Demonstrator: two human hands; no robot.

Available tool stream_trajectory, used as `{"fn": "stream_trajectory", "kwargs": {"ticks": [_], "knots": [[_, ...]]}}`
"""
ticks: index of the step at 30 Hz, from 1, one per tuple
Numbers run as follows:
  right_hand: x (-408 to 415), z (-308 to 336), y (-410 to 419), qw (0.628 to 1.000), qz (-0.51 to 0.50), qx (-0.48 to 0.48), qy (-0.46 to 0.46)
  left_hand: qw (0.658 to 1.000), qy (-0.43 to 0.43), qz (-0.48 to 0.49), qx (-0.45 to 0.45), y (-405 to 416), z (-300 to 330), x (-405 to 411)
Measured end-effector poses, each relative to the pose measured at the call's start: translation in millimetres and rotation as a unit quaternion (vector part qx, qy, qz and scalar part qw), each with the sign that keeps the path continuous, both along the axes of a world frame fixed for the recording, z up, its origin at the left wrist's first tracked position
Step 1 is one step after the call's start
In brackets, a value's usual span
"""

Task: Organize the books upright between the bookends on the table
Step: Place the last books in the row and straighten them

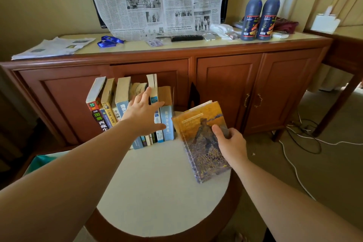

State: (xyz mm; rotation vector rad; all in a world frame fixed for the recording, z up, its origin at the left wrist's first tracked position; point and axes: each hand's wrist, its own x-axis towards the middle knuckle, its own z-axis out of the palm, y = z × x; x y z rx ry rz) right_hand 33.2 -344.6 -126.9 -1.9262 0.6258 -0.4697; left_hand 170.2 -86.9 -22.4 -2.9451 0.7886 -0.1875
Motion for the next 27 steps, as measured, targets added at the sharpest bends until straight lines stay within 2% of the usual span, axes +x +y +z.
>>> {"fn": "stream_trajectory", "kwargs": {"ticks": [5, 9, 14, 19, 22, 24, 27], "knots": [[7.7, -15.6, 26.3, 0.994, -0.065, 0.027, -0.079, 1.0, -0.009, -0.002, 0.0, 0.4, -2.9, 1.5], [1.7, -36.5, 24.6, 0.992, -0.062, 0.032, -0.102, 1.0, -0.014, -0.006, -0.003, 3.3, -6.1, 3.1], [-6.2, -34.4, 7.8, 0.996, -0.004, -0.002, -0.085, 1.0, -0.017, -0.003, -0.004, 0.8, -5.7, 0.8], [-5.6, -3.4, 8.1, 0.988, 0.009, 0.031, -0.154, 1.0, -0.011, 0.002, -0.011, -0.8, -3.3, -3.6], [-8.6, 18.5, 2.3, 0.982, 0.03, 0.007, -0.187, 1.0, -0.002, 0.005, -0.011, -0.9, -0.3, -5.8], [-8.9, 36.2, -3.3, 0.98, 0.081, -0.023, -0.181, 1.0, 0.003, 0.005, -0.01, -0.8, 1.5, -6.6], [-10.5, 62.9, -7.9, 0.975, 0.166, -0.084, -0.122, 1.0, 0.005, 0.005, -0.013, -0.9, 2.4, -7.7]]}}
